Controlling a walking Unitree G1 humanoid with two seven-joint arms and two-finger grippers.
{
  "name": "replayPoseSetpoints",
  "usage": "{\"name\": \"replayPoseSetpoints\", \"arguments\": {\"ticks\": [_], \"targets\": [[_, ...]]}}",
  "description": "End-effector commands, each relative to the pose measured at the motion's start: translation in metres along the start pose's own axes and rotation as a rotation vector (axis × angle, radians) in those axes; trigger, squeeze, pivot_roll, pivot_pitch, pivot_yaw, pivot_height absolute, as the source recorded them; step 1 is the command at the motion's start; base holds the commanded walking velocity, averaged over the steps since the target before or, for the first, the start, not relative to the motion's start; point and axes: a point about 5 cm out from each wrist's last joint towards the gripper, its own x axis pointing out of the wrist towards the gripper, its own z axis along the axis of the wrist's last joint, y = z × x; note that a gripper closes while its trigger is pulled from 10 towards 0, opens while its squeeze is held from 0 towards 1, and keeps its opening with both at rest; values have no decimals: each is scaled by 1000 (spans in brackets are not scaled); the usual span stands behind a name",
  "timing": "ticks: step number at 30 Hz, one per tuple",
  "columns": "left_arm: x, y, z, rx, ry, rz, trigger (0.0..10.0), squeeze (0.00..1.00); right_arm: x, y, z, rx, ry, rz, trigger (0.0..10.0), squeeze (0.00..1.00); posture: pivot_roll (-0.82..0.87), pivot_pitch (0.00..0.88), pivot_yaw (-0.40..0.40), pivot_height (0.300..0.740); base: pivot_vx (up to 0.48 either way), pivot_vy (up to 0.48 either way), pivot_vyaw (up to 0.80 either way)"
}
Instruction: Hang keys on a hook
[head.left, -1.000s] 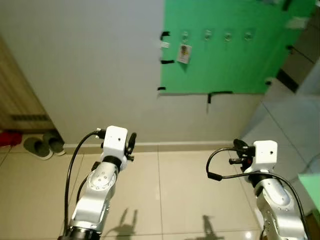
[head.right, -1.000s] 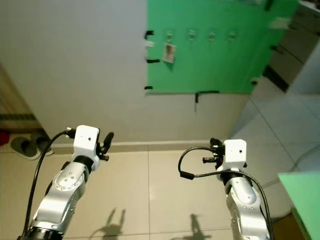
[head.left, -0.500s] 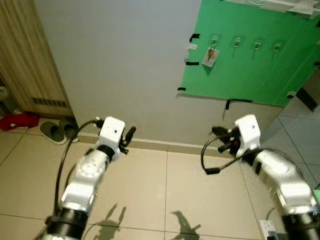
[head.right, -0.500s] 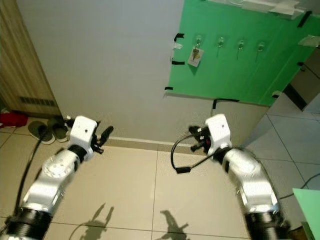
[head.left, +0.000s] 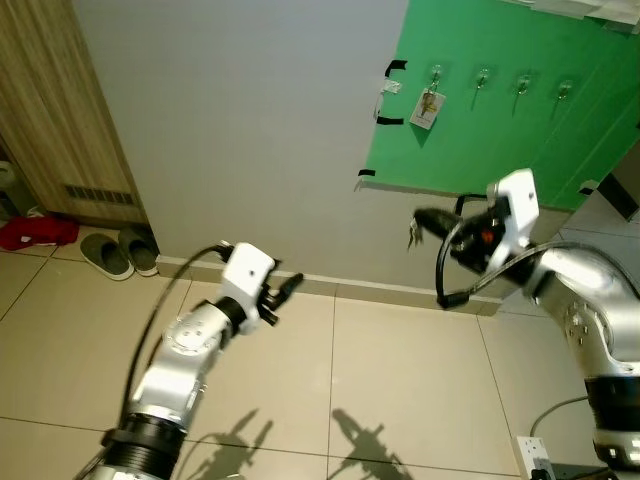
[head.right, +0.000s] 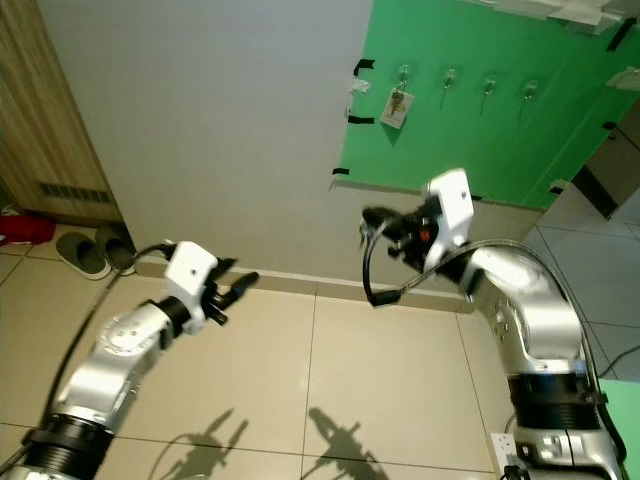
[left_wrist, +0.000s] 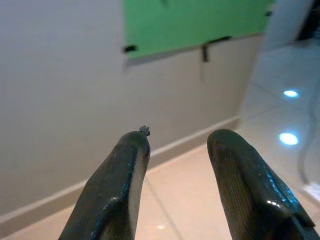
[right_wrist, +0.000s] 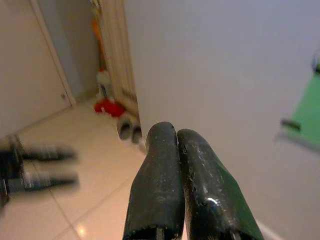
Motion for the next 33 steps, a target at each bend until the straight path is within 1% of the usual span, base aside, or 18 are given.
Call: {"name": "replayPoseSetpoints", "arguments": {"ticks": [1,2,3,4,5,7,8,9,10,11,12,15,17,19,24,32,33], "targets": [[2,-7,-3,-15,1,-25,10000,0,-2,-5,16,12,-67,-16,10000,0,-38,0,-62,740,0,0,0],[2,-7,-3,-15,1,-25,10000,0,-2,-5,16,12,-67,-16,10000,0,-38,0,-62,740,0,0,0],[3,-9,-2,-21,-6,-25,10000,0,-1,-6,21,24,-95,-23,10000,0,-34,0,-63,740,0,0,0],[4,-14,-1,-38,-18,-34,10000,0,3,-3,31,62,-155,-8,10000,0,-21,0,-62,740,0,0,0],[4,-15,-1,-42,-21,-36,10000,0,4,-2,33,70,-169,-3,10000,0,-15,0,-59,740,0,0,0],[3,-17,-1,-53,-33,-38,10000,0,8,-3,39,72,-211,-36,10000,0,-5,0,-53,740,0,0,0],[4,-18,-3,-53,-32,-36,10000,0,10,-6,46,78,-250,-60,10000,0,1,0,-48,740,0,0,0],[4,-18,-3,-53,-32,-36,10000,0,10,-6,46,78,-250,-60,10000,0,1,0,-48,740,0,0,0],[5,-20,-3,-56,-32,-34,10000,0,13,-12,58,98,-322,-117,10000,0,9,0,-43,740,0,0,0],[5,-20,-3,-56,-32,-34,10000,0,13,-12,58,98,-322,-117,10000,0,9,0,-43,740,0,0,0],[6,-22,0,-56,-42,-40,10000,0,14,-17,68,121,-378,-151,10000,0,17,0,-40,740,0,0,0],[7,-23,2,-56,-49,-48,10000,0,15,-17,74,133,-412,-159,10000,0,19,0,-37,740,0,0,0],[6,-22,1,-54,-47,-46,10000,0,15,-15,83,163,-472,-165,10000,0,28,0,-31,740,0,0,0],[6,-22,2,-52,-45,-44,10000,0,15,-13,88,181,-509,-157,10000,0,30,0,-27,740,0,0,0],[2,-21,1,-49,-41,-45,10000,0,17,-8,91,219,-541,-149,10000,0,34,0,-22,740,0,0,0],[-1,-22,-1,-47,-32,-51,10000,0,16,-6,86,277,-529,-135,10000,0,29,0,-20,740,0,0,0],[-1,-23,-1,-47,-31,-54,10000,0,15,-2,83,299,-492,-70,10000,0,25,0,-23,740,0,0,0]]}}
